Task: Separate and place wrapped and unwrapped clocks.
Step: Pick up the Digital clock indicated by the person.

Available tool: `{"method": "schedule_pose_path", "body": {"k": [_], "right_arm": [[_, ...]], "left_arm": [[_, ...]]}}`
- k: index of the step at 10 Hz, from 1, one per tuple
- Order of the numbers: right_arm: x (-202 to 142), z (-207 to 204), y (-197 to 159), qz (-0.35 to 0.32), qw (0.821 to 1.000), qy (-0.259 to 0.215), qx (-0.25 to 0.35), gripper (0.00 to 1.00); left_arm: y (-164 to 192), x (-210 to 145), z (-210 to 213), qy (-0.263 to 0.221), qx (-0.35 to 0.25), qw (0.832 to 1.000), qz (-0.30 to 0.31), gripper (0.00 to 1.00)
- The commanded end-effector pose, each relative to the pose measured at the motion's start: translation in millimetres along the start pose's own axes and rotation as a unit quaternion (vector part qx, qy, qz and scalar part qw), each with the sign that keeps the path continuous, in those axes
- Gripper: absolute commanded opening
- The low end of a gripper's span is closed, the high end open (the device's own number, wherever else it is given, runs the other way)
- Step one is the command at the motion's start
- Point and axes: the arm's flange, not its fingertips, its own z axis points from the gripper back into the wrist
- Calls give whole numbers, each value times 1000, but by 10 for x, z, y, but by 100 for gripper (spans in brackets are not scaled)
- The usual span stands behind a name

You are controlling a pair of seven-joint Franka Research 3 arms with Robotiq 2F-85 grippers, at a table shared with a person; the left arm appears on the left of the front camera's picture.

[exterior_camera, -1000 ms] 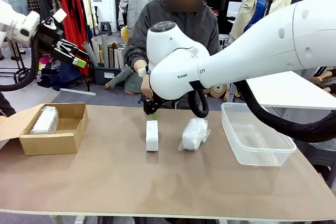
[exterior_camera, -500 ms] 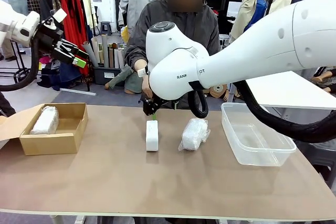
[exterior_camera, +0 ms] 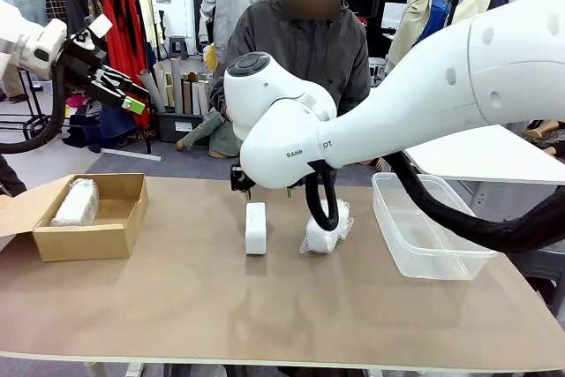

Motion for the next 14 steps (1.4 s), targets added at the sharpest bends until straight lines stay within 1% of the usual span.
{"method": "schedule_pose_path", "body": {"k": [1, 2, 3, 4, 5, 8, 11, 12, 14], "right_arm": [[-3, -144, 84, -22, 999, 2, -27, 100], [-6, -266, 49, -36, 999, 14, -18, 100], [0, -377, 20, -43, 999, 26, 6, 100], [9, -504, 22, -55, 998, 27, 17, 100], [33, -569, 53, -46, 998, 26, 26, 100], [77, -721, 58, -53, 997, 44, 37, 100], [120, -859, 43, -58, 996, 44, 44, 100], [135, -920, 41, -58, 996, 53, 49, 100], [146, -986, 71, -52, 995, 59, 68, 100]], "left_arm": [[6, 13, 5, -6, 3, 1000, 1, 100], [6, 13, 5, -6, 3, 1000, 1, 100], [6, 13, 5, -6, 3, 1000, 1, 100], [6, 13, 5, -6, 3, 1000, 1, 100], [6, 13, 5, -6, 3, 1000, 1, 100], [6, 13, 5, -6, 3, 1000, 1, 100], [6, 13, 5, -6, 3, 1000, 1, 100], [6, 13, 5, -6, 3, 1000, 1, 100], [6, 13, 5, -6, 3, 1000, 1, 100]]}}
